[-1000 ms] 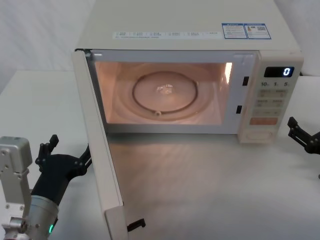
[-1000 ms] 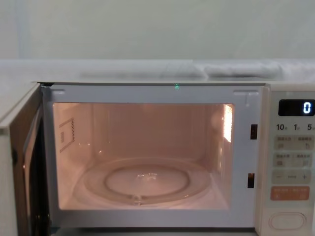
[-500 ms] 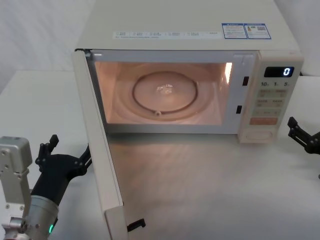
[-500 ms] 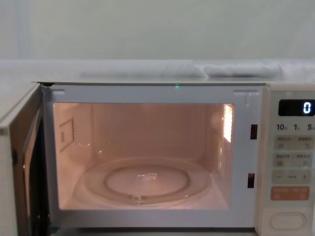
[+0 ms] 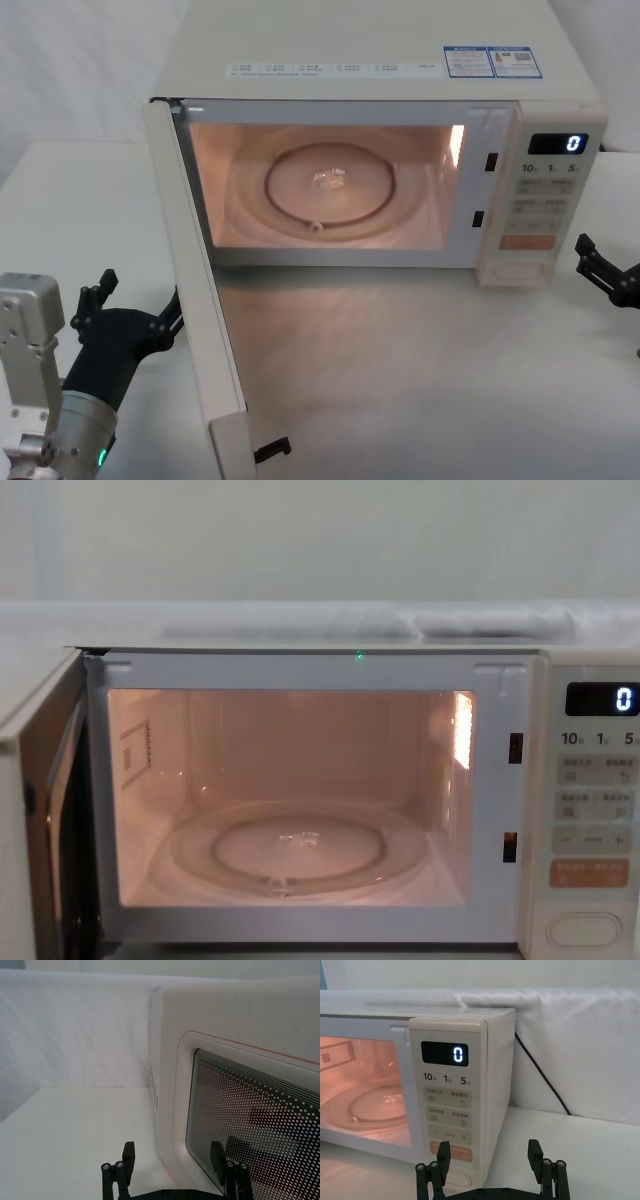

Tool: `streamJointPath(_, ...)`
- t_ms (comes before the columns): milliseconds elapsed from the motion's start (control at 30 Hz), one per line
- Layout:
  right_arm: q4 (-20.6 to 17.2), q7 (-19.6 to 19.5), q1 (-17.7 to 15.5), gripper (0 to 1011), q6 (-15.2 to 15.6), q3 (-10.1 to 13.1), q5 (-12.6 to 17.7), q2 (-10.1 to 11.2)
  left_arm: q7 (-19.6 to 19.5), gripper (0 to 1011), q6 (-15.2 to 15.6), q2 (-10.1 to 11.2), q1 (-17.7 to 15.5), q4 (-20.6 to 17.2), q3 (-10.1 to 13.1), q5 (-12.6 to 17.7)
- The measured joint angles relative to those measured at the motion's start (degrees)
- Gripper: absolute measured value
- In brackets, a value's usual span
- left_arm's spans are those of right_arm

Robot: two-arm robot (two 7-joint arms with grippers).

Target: Press the button to open the microwave door with one hand; close the microwave door with the other hand.

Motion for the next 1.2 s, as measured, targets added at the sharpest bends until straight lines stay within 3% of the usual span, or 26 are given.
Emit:
streamJointPath(467,0.00,0.00,0.00,1002,0.00,0.00,0.00,0.00,-0.01,668,0.00,0.00,0.00,0.00,0.00,0.00)
streamJointPath(733,0.00,0.00,0.00,1002,0.00,0.00,0.00,0.00,0.00,356,0.00,0.00,0.00,0.00,0.00,0.00)
streamJointPath(800,0.00,0.00,0.00,1002,0.00,0.00,0.00,0.00,0.00,324,0.00,0.00,0.00,0.00,0.00,0.00)
streamJointPath(833,0.00,0.00,0.00,1002,0.00,0.00,0.00,0.00,0.00,253,0.00,0.00,0.00,0.00,0.00,0.00)
streamJointPath(1133,0.00,0.00,0.00,1002,0.00,0.00,0.00,0.00,0.00,0,0.00,0.00,0.00,0.00,0.00,0.00)
streamJointPath(1200,0.00,0.00,0.00,1002,0.00,0.00,0.00,0.00,0.00,0,0.00,0.00,0.00,0.00,0.00,0.00)
